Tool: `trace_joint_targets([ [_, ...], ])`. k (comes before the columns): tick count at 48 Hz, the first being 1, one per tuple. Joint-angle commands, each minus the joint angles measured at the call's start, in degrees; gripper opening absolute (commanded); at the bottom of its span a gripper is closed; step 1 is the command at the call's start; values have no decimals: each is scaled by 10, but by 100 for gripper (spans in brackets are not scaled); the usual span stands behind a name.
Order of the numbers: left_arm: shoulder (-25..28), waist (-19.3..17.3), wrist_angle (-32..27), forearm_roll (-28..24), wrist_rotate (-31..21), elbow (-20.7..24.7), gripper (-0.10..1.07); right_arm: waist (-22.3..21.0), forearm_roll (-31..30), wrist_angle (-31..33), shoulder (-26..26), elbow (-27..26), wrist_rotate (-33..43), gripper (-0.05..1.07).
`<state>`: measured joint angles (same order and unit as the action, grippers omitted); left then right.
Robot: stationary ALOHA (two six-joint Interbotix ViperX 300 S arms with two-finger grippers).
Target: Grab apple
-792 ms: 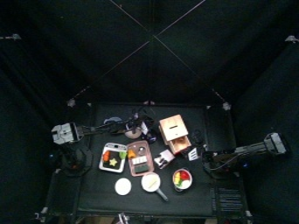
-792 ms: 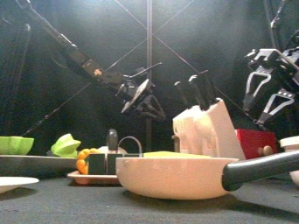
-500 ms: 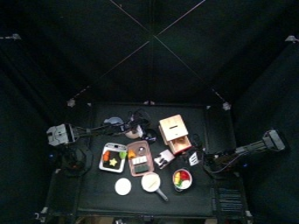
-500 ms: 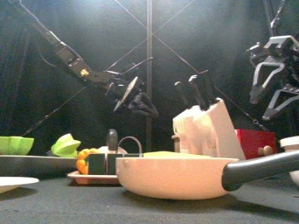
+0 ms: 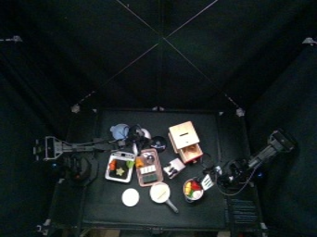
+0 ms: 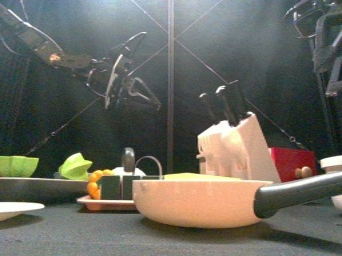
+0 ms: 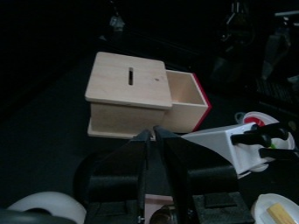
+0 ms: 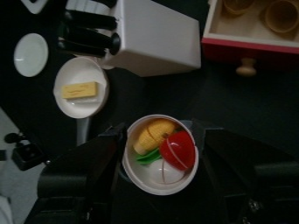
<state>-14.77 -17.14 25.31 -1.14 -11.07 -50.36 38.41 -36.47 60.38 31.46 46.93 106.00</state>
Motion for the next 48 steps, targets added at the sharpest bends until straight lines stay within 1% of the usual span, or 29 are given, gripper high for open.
trace_joint_targets([
  [1, -33, 1, 21, -1, 0, -11, 59, 16, 1, 6, -31, -11, -2, 92],
  [6, -52, 1, 33, -1, 0, -25, 59, 33, -8, 4, -61, 6, 0, 92],
  [11, -64, 1, 34, 0, 0, -39, 59, 52, -15, 2, -91, 11, 0, 92],
  [17, -70, 1, 37, 0, 0, -44, 59, 66, -4, 2, -120, 11, 0, 92],
  [24, -71, 1, 37, 1, 0, -46, 59, 69, -3, -8, -163, 7, -1, 92],
  [33, -71, 1, 38, 1, 0, -49, 59, 70, -6, -16, -203, -4, -1, 92],
  [48, -71, 1, 38, 1, 0, -50, 59, 70, -4, -21, -236, -10, -1, 92],
])
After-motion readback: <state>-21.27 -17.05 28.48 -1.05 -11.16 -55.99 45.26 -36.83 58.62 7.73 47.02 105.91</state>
